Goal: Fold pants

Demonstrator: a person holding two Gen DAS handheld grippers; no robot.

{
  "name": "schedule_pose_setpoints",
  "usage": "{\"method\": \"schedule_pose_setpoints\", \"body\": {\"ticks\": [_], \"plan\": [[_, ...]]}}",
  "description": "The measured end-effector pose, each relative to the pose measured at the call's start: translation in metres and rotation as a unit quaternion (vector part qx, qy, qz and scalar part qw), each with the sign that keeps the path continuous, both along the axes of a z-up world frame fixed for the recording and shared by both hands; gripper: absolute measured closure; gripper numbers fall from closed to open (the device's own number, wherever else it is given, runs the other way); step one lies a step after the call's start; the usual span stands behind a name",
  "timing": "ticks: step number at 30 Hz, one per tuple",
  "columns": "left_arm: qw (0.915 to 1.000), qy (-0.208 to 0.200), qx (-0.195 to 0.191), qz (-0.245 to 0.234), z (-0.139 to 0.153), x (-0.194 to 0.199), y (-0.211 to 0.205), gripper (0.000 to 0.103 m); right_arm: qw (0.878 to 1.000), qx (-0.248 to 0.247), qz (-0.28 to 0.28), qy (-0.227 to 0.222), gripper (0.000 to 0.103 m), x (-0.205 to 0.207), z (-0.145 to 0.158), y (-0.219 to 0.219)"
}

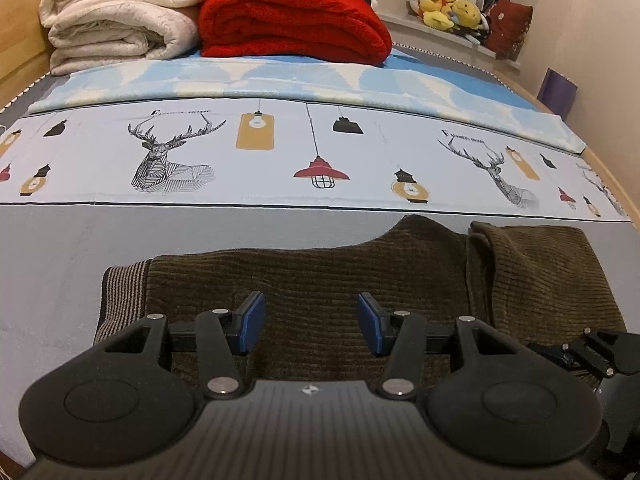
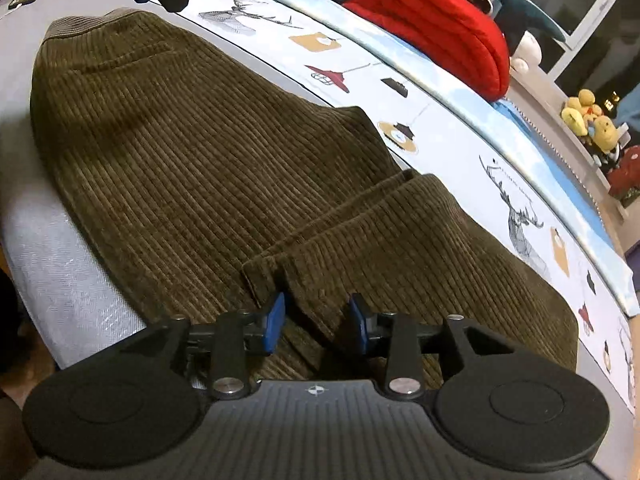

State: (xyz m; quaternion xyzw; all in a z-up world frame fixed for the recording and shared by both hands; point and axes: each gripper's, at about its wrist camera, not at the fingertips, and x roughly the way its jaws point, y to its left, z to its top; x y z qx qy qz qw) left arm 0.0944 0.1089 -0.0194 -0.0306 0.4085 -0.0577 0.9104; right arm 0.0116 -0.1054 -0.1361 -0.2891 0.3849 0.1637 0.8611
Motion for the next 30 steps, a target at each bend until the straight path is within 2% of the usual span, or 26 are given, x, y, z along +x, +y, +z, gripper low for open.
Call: {"method": "schedule_pose_setpoints", "body": {"ticks": [4,5,7,9,10,12,13,14,18,21,23,25,27,30], "plan": [[1.0,0.002,-0.001,0.005,0.0,-0.001,0.001,0.047,0.999,0.032,0.019,-0.001,0.064,-0.005,0.015,0.0],[1.0,0.002,0.0,0.004,-0.001,-0.001,0.001,0.047,0.999,0.038,0.027,-0.004,0.058,-0.002,0.019,0.001],[1.0,0.003,0.004,0.002,-0.001,-0.001,0.001,0.047,0.999,0.023,0.032,-0.004,0.046,-0.003,0.014,0.006],[1.0,0.003,0.005,0.002,-0.001,-0.002,0.0,0.047,1.0,-0.004,0.028,0.01,0.045,0.006,0.001,0.009],[1.0,0.004,0.006,0.001,-0.001,-0.002,0.0,0.047,1.0,-0.002,0.026,0.016,0.045,0.008,-0.004,0.01],[1.0,0.004,0.008,-0.001,-0.002,-0.003,-0.001,0.047,0.999,0.008,0.027,0.017,0.051,0.01,-0.002,0.009],[0.9999,0.003,0.009,-0.001,-0.002,-0.002,-0.001,0.047,0.999,0.01,0.033,0.017,0.072,0.011,0.001,0.008],[1.0,0.003,0.009,0.0,-0.002,-0.002,0.0,0.047,0.999,0.008,0.039,0.01,0.079,0.012,0.007,0.006],[1.0,-0.001,-0.004,0.005,0.001,-0.002,0.003,0.047,0.998,0.018,0.046,-0.036,0.082,0.009,0.052,-0.003],[1.0,-0.002,-0.004,-0.003,0.002,0.0,-0.002,0.047,0.995,0.023,0.082,-0.058,0.082,-0.015,0.072,0.0],[0.9999,-0.002,0.0,-0.01,0.001,0.001,-0.007,0.047,0.989,0.016,0.142,-0.03,0.081,-0.036,0.061,0.004],[0.9999,0.0,0.003,-0.016,0.0,0.003,-0.013,0.047,0.982,-0.027,0.185,0.002,0.08,-0.051,0.031,0.009],[0.9998,0.002,0.005,-0.02,-0.001,0.004,-0.018,0.047,0.982,-0.054,0.182,-0.004,0.078,-0.055,0.01,0.007],[0.9994,0.004,0.008,-0.032,-0.003,0.005,-0.026,0.047,0.991,-0.003,0.137,-0.008,0.076,-0.046,0.027,0.0]]}}
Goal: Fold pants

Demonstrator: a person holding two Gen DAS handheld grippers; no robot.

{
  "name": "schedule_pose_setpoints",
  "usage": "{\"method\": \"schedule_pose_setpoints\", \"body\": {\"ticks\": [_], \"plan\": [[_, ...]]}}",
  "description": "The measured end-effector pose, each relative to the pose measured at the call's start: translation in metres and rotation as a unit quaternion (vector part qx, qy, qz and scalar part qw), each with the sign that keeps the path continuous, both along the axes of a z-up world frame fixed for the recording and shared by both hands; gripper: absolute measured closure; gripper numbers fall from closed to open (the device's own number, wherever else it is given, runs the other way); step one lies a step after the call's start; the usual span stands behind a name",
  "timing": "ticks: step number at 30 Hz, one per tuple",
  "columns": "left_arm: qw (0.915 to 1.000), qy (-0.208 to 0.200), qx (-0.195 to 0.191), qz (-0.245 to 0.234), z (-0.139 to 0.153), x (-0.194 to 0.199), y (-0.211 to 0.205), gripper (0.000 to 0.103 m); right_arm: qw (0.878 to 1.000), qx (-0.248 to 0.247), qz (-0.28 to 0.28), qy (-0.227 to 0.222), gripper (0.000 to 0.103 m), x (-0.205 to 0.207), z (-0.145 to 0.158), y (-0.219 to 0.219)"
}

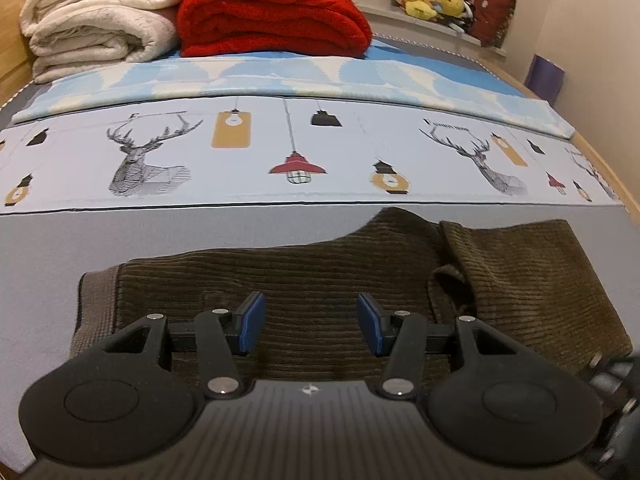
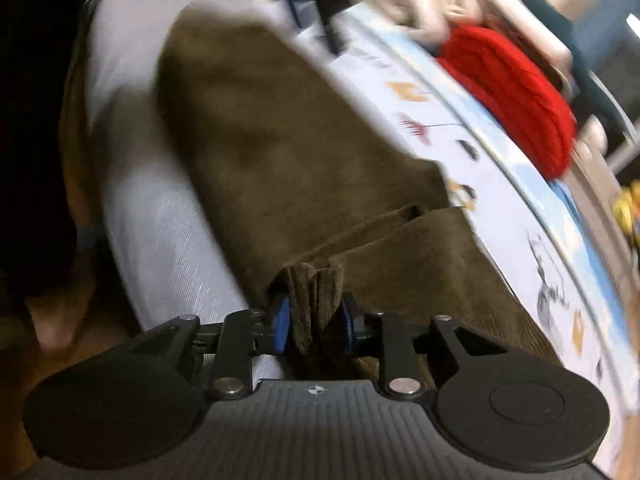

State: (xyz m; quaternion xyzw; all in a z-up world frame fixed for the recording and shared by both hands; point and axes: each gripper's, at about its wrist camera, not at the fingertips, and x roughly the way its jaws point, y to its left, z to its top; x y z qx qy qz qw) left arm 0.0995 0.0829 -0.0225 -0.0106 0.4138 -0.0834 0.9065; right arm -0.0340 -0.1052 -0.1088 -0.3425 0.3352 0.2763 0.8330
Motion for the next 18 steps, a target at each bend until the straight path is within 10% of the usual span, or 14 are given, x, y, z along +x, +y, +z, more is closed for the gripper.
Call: {"method": "schedule_pose_setpoints", "body": {"ticks": [5,18], "plan": [[0.9998,0.008,0.008,-0.014,-0.005,0.005,-0.016,0.047,0.993,0.097,-0.071,0.01,0.051,0.022,0.024,-0.033],[0.9988,0.018,0.033,-0.031,-0.015,0.014,-0.048,0.047,0.982,0.157,-0.053,0.089,0.05,0.032,0.026,-0.029]]}}
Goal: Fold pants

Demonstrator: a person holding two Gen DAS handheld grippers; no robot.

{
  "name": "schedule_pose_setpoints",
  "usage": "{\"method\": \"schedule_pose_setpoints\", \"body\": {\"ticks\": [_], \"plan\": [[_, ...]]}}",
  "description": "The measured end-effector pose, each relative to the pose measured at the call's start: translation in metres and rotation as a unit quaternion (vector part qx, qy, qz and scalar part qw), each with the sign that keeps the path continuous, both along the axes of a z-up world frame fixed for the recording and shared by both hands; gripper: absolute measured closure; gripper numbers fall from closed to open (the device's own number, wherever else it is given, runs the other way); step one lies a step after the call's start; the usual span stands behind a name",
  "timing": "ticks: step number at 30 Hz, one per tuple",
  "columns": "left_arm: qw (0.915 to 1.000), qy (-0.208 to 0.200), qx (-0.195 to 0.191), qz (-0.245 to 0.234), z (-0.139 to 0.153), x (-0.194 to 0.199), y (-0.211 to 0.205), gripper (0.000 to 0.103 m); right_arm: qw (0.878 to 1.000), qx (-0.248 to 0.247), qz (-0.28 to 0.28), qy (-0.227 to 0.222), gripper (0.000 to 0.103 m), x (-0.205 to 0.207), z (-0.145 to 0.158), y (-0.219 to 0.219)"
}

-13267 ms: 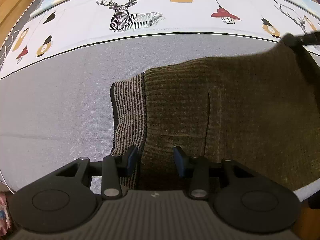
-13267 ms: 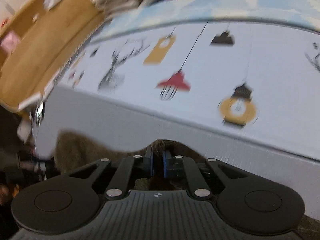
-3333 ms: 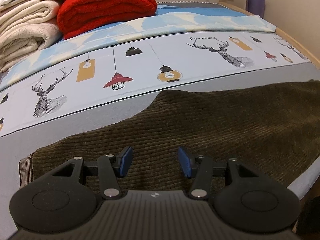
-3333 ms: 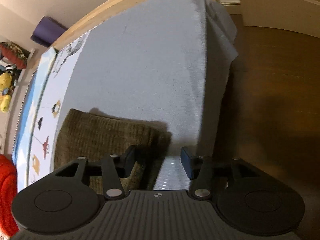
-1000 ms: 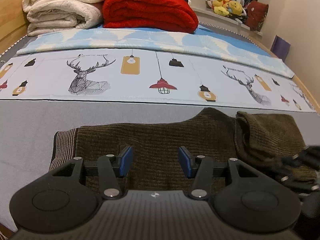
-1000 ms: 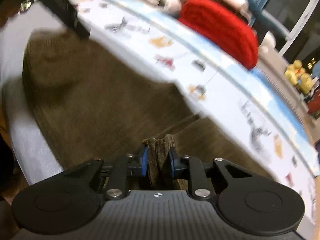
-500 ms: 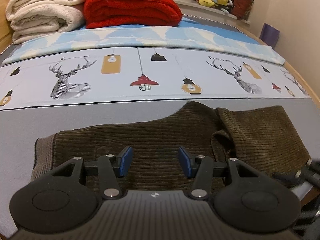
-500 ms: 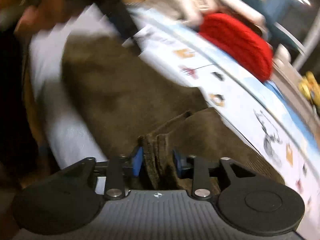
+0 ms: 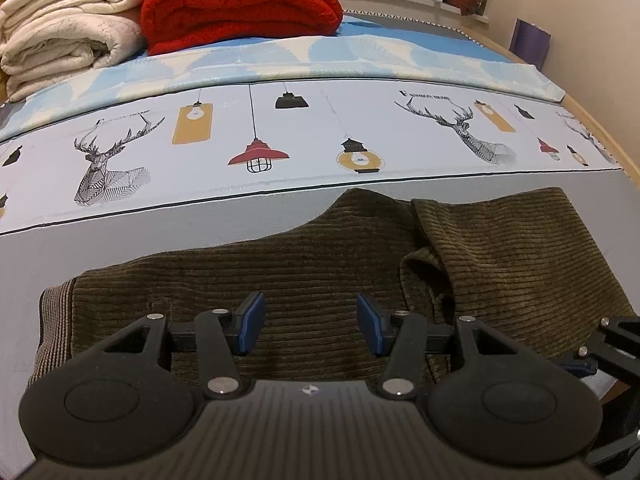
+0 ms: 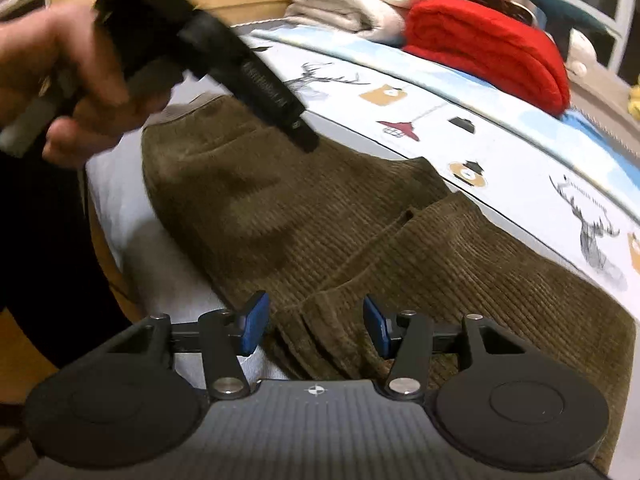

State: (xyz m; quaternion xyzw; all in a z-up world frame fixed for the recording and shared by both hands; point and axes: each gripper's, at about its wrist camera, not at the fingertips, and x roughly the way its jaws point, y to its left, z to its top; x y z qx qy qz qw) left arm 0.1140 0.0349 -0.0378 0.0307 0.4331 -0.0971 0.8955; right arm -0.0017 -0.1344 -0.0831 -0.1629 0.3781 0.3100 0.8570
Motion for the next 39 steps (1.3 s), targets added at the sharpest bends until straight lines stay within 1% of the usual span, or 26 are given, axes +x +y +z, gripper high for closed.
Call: {"method": "schedule_pose_setpoints", "body": {"ticks": [3,4,6,7,8,9,11,13,14,16,17,19,20,22,24,25,26,27,29,31,33,34,35,37,38,39], "plan": [[1.0,0.003,0.002,-0.001,-0.001,0.001,-0.003,0.047,1.0,-0.011,-0.003,0.006,0.05,0.003,-0.006,0.0],[1.0,0.004,0.001,-0.001,-0.001,0.002,-0.005,0.047,1.0,-0.011,-0.003,0.01,0.053,0.003,-0.009,0.0],[1.0,0.006,-0.003,-0.003,-0.002,0.003,-0.007,0.047,1.0,-0.008,-0.006,0.015,0.072,0.004,-0.01,-0.001],[0.9999,0.009,-0.007,-0.004,-0.002,0.004,-0.009,0.047,1.0,0.003,-0.005,0.021,0.085,0.004,-0.008,-0.003],[0.9998,0.011,-0.012,-0.006,-0.002,0.006,-0.011,0.047,1.0,0.016,-0.013,0.023,0.088,0.005,-0.005,-0.007],[0.9997,0.014,-0.019,-0.01,-0.002,0.007,-0.014,0.048,0.999,0.031,-0.025,0.021,0.089,0.006,0.001,-0.013],[0.9984,0.029,-0.042,-0.023,-0.004,0.012,-0.019,0.051,0.995,0.081,-0.054,0.022,0.089,0.009,0.019,-0.033],[0.9954,0.05,-0.073,-0.038,-0.008,0.019,-0.026,0.054,0.984,0.153,-0.092,0.004,0.09,0.009,0.042,-0.061],[0.9942,0.056,-0.08,-0.044,-0.01,0.023,-0.03,0.054,0.975,0.194,-0.109,-0.006,0.09,0.007,0.052,-0.076],[0.9923,0.066,-0.084,-0.063,-0.014,0.03,-0.042,0.054,0.957,0.252,-0.143,-0.023,0.09,0.003,0.066,-0.103],[0.9915,0.07,-0.082,-0.073,-0.016,0.034,-0.049,0.054,0.949,0.272,-0.157,-0.031,0.09,0.001,0.07,-0.114],[0.9896,0.076,-0.072,-0.099,-0.022,0.04,-0.065,0.054,0.934,0.301,-0.186,-0.052,0.09,-0.004,0.075,-0.133],[0.9862,0.088,-0.077,-0.118,-0.026,0.043,-0.073,0.054,0.927,0.314,-0.198,-0.06,0.09,-0.006,0.077,-0.142],[0.9755,0.119,-0.089,-0.162,-0.035,0.045,-0.089,0.054,0.917,0.33,-0.211,-0.07,0.09,-0.01,0.078,-0.153],[0.9676,0.134,-0.068,-0.203,-0.043,0.042,-0.108,0.054,0.915,0.336,-0.212,-0.074,0.09,-0.012,0.08,-0.159],[0.9648,0.134,-0.044,-0.222,-0.049,0.039,-0.119,0.054,0.914,0.338,-0.211,-0.076,0.09,-0.013,0.08,-0.16],[0.9648,0.128,-0.02,-0.229,-0.053,0.037,-0.126,0.054,0.914,0.34,-0.209,-0.076,0.09,-0.013,0.079,-0.161],[0.9664,0.12,-0.002,-0.228,-0.055,0.036,-0.132,0.054,0.913,0.342,-0.207,-0.076,0.09,-0.011,0.078,-0.161],[0.971,0.109,0.003,-0.213,-0.055,0.041,-0.134,0.053,0.912,0.346,-0.204,-0.08,0.09,-0.011,0.079,-0.161],[0.9773,0.106,-0.02,-0.182,-0.052,0.05,-0.127,0.053,0.909,0.354,-0.201,-0.086,0.09,-0.013,0.082,-0.164],[0.9805,0.111,-0.048,-0.155,-0.051,0.059,-0.119,0.054,0.905,0.363,-0.2,-0.096,0.09,-0.013,0.085,-0.168],[0.9816,0.112,-0.054,-0.145,-0.051,0.062,-0.116,0.062,0.902,0.369,-0.199,-0.1,0.09,-0.014,0.087,-0.17],[0.9831,0.106,-0.056,-0.138,-0.051,0.065,-0.114,0.081,0.9,0.374,-0.198,-0.104,0.09,-0.014,0.088,-0.172],[0.9877,0.087,-0.076,-0.105,-0.047,0.075,-0.104,0.084,0.898,0.379,-0.195,-0.108,0.09,-0.014,0.09,-0.176],[0.9896,0.076,-0.098,-0.072,-0.043,0.083,-0.094,0.083,0.899,0.379,-0.191,-0.108,0.09,-0.015,0.09,-0.177],[0.9897,0.07,-0.12,-0.033,-0.041,0.091,-0.081,0.082,0.902,0.376,-0.185,-0.107,0.09,-0.015,0.09,-0.176]]}}
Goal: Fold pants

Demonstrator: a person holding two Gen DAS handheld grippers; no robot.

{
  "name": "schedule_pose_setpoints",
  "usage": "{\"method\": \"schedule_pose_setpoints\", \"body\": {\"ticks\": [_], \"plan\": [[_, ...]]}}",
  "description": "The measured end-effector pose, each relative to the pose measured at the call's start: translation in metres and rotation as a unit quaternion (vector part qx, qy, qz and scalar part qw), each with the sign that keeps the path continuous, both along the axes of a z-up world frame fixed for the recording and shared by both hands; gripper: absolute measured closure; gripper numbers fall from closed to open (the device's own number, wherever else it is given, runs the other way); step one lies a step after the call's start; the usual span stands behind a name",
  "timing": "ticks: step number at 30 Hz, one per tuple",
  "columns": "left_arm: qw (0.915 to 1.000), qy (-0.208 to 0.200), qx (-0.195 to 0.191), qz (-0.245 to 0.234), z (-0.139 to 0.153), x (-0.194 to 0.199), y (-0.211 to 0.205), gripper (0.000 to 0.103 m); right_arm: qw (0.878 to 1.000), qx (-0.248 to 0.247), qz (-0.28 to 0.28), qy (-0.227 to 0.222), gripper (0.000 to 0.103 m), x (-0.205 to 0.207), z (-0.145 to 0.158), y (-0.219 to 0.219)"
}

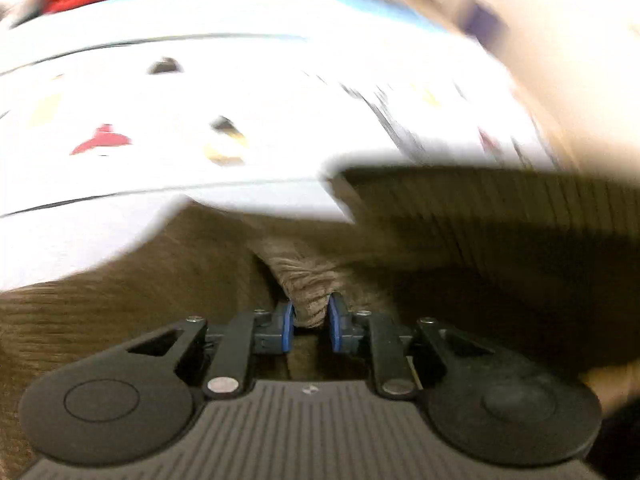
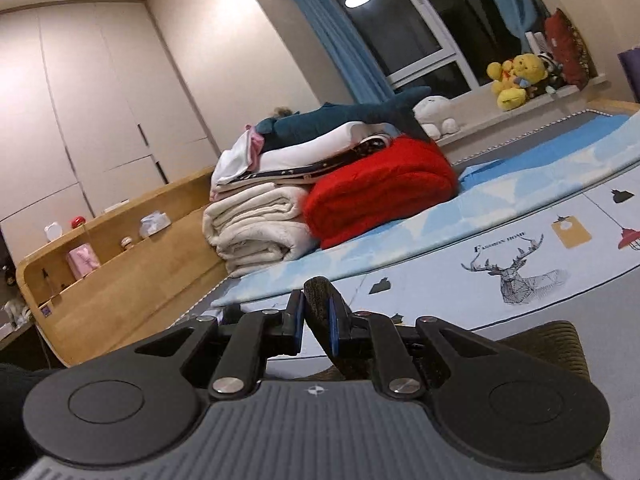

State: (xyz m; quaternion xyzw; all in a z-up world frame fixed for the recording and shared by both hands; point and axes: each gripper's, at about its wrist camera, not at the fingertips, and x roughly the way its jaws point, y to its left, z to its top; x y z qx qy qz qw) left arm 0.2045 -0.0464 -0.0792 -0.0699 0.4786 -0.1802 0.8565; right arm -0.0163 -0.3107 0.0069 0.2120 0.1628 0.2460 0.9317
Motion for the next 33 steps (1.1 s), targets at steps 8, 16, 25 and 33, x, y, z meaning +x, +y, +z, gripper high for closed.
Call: {"method": "schedule_pose_setpoints", "body": {"ticks": [8,16,25,33], "plan": [[0.9975,0.0,-0.031,0.064,0.005,0.018,0.029,0.078,0.996,-0.056,0.074,0.018,0.09,-0.006,-0.007,0.018],[0.9973,0.032,-0.06,0.026,0.01,0.019,0.03,0.065,0.943,-0.28,0.172,0.055,0.089,-0.017,-0.06,0.105],[0.9964,0.07,-0.044,0.017,-0.02,0.035,0.013,0.088,0.932,-0.32,0.164,0.043,0.089,-0.023,-0.065,0.116],[0.9935,0.011,-0.078,0.082,-0.001,0.043,0.04,0.1,0.961,-0.244,0.133,-0.013,0.089,-0.038,-0.038,0.091]]}}
